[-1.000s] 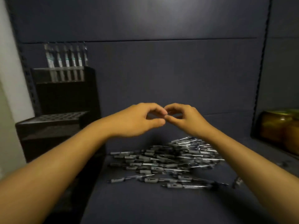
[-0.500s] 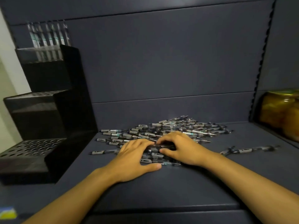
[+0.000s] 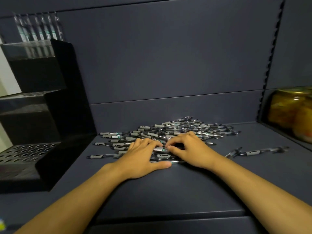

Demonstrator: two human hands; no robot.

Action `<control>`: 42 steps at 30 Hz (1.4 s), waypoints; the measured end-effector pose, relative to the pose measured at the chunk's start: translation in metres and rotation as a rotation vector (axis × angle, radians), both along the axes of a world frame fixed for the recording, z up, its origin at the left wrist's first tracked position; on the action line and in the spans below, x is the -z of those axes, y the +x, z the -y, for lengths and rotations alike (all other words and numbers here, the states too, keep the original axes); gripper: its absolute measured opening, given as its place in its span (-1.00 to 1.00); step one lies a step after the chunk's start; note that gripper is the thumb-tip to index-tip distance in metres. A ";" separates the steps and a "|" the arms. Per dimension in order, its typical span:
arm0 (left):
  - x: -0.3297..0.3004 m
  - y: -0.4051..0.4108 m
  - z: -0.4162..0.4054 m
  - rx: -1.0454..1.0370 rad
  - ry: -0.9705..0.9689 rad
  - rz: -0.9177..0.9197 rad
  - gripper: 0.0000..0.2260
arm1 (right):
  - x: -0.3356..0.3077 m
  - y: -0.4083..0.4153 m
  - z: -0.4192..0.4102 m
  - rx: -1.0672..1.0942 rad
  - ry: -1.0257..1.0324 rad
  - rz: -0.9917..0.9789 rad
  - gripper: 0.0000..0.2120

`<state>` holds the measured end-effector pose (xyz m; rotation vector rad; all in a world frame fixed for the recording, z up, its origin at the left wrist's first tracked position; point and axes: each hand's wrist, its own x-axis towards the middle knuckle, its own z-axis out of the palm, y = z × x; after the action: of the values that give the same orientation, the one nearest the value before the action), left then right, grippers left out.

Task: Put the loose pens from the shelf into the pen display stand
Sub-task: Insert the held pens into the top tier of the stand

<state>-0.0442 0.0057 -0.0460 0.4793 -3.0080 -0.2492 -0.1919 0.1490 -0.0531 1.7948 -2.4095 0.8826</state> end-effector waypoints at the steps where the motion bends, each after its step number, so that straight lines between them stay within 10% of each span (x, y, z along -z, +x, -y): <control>1: 0.000 0.000 -0.001 0.011 -0.003 -0.003 -0.32 | 0.001 0.000 0.001 -0.004 -0.018 0.031 -0.80; 7: -0.002 -0.005 0.000 0.058 -0.034 0.069 -0.32 | -0.003 0.004 0.002 -0.061 -0.134 0.319 -0.83; 36: -0.032 -0.033 -0.028 0.189 -0.144 0.221 -0.76 | -0.012 -0.019 -0.019 0.049 -0.131 0.156 -0.85; 42: -0.028 -0.027 -0.015 0.170 -0.120 0.002 -0.80 | -0.030 -0.031 -0.026 0.267 -0.684 0.266 -0.87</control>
<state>-0.0709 0.0208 -0.0182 0.2144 -3.0451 -0.0787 -0.2226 0.1746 -0.0228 1.1369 -2.0096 1.7135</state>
